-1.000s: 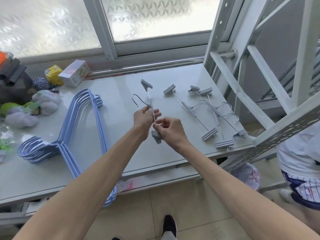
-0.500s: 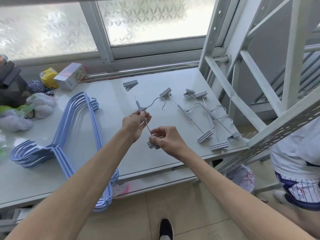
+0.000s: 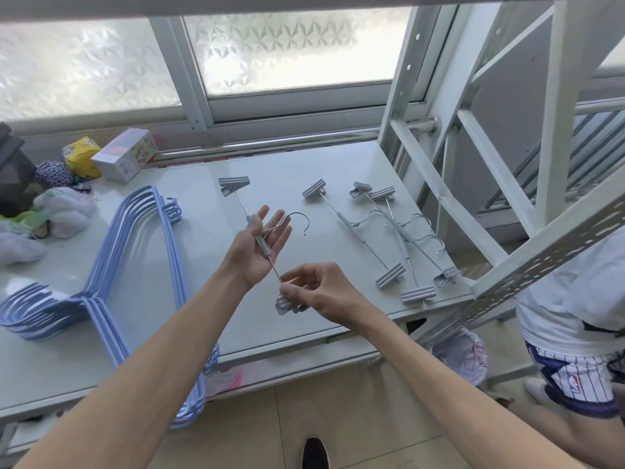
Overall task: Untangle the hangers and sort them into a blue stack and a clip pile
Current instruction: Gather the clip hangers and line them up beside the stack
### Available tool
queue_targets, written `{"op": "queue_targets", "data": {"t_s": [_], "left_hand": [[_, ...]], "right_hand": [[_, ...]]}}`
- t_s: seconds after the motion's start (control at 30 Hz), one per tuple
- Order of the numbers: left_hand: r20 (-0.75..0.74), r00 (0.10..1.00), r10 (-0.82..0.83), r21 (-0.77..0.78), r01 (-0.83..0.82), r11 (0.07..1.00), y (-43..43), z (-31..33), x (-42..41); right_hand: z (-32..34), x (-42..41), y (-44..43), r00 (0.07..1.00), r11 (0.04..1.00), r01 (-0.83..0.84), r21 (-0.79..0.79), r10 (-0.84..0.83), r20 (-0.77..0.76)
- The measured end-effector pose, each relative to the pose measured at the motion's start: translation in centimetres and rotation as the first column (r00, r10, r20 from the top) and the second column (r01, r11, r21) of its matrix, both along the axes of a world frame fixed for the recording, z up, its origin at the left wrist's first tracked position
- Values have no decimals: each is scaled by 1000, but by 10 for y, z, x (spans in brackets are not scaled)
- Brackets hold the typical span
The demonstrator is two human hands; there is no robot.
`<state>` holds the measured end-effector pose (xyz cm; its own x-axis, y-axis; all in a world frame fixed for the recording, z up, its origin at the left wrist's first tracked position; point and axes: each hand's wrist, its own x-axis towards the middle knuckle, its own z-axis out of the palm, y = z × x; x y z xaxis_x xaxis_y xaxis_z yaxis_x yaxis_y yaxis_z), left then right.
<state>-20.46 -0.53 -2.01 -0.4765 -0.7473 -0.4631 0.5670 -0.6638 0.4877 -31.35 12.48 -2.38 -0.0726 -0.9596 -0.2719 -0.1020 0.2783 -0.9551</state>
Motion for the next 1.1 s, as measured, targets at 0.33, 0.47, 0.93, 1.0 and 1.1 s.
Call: {"op": "queue_targets", "data": {"t_s": [0.33, 0.47, 0.93, 1.0, 1.1], "left_hand": [[-11, 999, -41, 56, 42, 998, 6, -4, 4], [-17, 999, -45, 57, 46, 997, 10, -11, 3], [-29, 994, -105, 35, 106, 994, 12, -40, -6], [-48, 993, -108, 18, 109, 994, 11, -44, -7], [-138, 985, -106, 17, 110, 994, 10, -50, -2]], "right_hand": [[-8, -51, -4, 633, 926, 331, -183, -362, -684], [-13, -56, -2, 514, 955, 293, -39, -192, -836], [-29, -60, -13, 573, 945, 327, 14, -186, -798], [-29, -63, -14, 593, 945, 327, -3, -208, -778], [-28, -70, -15, 587, 937, 344, -60, -264, -765]]}}
